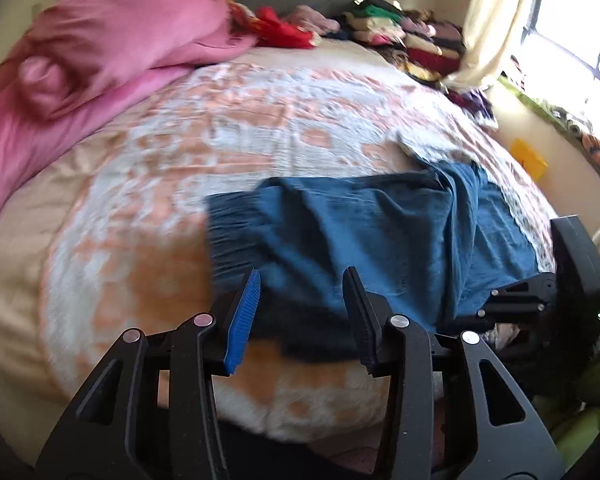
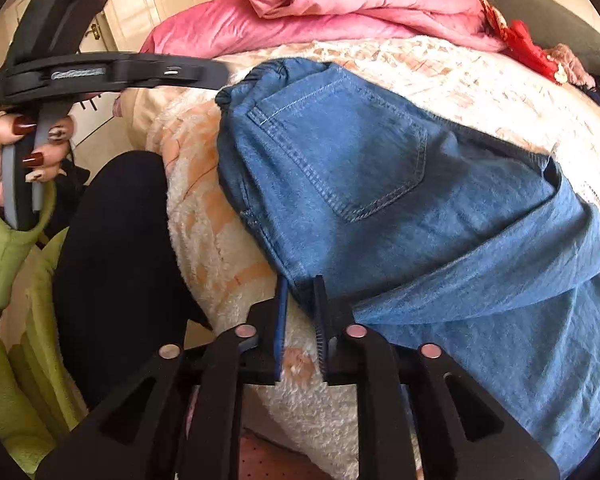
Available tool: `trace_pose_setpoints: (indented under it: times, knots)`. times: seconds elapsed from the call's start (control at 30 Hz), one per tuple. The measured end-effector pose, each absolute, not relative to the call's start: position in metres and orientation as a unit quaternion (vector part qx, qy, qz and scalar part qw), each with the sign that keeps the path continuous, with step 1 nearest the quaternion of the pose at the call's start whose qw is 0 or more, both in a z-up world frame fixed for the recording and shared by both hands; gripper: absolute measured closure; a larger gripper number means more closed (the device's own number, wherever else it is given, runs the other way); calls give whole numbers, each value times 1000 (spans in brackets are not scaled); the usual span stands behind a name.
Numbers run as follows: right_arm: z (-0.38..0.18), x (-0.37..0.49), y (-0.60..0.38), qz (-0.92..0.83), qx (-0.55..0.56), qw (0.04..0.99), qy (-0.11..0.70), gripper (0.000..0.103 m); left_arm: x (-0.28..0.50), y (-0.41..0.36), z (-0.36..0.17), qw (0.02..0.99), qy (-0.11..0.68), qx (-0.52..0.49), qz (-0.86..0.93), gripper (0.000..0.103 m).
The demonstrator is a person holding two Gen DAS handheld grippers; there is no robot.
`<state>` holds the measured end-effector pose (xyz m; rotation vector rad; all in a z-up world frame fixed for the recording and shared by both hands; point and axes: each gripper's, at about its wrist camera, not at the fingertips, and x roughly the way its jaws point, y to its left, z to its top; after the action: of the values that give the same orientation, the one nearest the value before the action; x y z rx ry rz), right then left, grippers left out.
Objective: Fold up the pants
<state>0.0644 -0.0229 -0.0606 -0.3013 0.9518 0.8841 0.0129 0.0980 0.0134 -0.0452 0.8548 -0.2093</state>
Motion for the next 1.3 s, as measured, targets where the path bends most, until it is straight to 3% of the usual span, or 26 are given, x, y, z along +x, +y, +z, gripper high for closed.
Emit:
trace_pose_setpoints:
  times: [0.13, 0.23, 0.43, 0.77, 1.0, 1.3]
  knots:
    - [-37, 60, -33, 415, -106, 798, 424, 77, 31, 78, -21, 888, 451, 32, -79, 68]
    - [-32, 67, -31, 392, -104, 818, 409, 68, 29, 79, -33, 887, 453, 37, -77, 68]
    - [-74, 85, -19, 350, -112, 805, 466, 66, 24, 82, -33, 889, 449, 33, -81, 68]
    - [-16, 88, -87, 324, -55, 847, 418, 47, 8, 87, 8, 907, 413, 16, -80, 66]
    - [9, 112, -140, 258, -21, 882, 394, 40, 11, 65, 32, 911, 396, 9, -117, 61]
    - [20, 179, -154, 193, -25, 891, 409, 38, 39, -7, 8, 871, 442, -15, -214, 61]
